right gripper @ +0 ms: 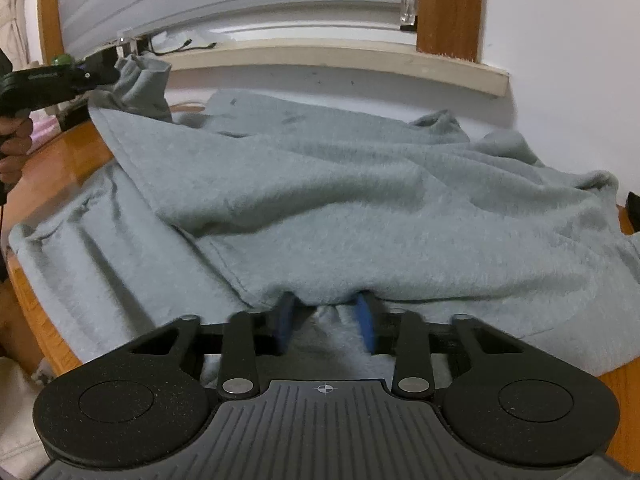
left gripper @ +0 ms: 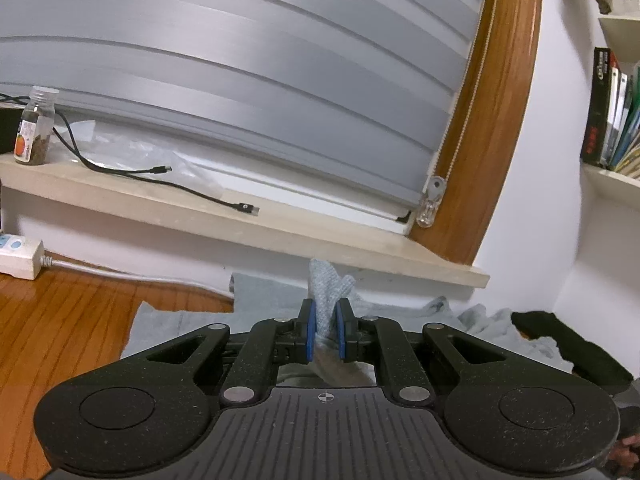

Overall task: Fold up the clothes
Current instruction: 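Grasp the sweatshirt fabric with the left gripper and lift it up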

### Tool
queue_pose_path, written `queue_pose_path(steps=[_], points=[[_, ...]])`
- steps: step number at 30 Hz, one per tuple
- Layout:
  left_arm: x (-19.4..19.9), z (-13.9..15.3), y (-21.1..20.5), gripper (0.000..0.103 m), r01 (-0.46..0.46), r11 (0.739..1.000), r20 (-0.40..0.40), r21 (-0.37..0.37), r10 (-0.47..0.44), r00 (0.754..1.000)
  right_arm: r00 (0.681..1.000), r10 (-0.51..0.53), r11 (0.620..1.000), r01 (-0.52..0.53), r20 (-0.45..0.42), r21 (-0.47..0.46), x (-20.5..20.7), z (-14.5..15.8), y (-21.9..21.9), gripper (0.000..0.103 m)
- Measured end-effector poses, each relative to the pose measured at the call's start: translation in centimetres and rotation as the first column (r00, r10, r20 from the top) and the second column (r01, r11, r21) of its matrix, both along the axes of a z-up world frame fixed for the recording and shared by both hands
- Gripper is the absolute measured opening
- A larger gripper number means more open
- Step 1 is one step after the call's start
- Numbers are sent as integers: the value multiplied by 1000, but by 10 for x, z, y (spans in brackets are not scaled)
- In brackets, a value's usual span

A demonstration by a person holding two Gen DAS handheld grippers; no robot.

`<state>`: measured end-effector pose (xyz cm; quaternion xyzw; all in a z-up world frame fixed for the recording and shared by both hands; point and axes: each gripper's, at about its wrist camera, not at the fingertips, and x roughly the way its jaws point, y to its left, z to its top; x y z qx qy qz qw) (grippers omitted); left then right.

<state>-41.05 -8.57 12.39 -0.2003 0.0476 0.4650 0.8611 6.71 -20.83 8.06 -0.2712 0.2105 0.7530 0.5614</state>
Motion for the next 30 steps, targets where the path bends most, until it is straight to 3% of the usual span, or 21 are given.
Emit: queue_pose_path(steps=[2, 15, 22, 30], points=[[-3, 1, 0, 12, -11, 1000, 6, 4, 10, 1000, 1000, 1, 1000, -1, -4, 0, 4, 1, -6, 10], [-30, 27, -41, 10, -74, 993, 65, 96, 68, 996, 997, -57, 997, 59, -48, 41, 41, 20, -87, 8], [-48, 16, -69, 10, -84, 995, 82, 51, 80, 993, 994, -83, 995, 86, -78, 41, 53, 20, -116, 8], [-73, -18, -113, 10, -85, 995, 37, -55, 88, 995, 992, -74, 997, 75, -106, 6, 52, 9, -114, 9]])
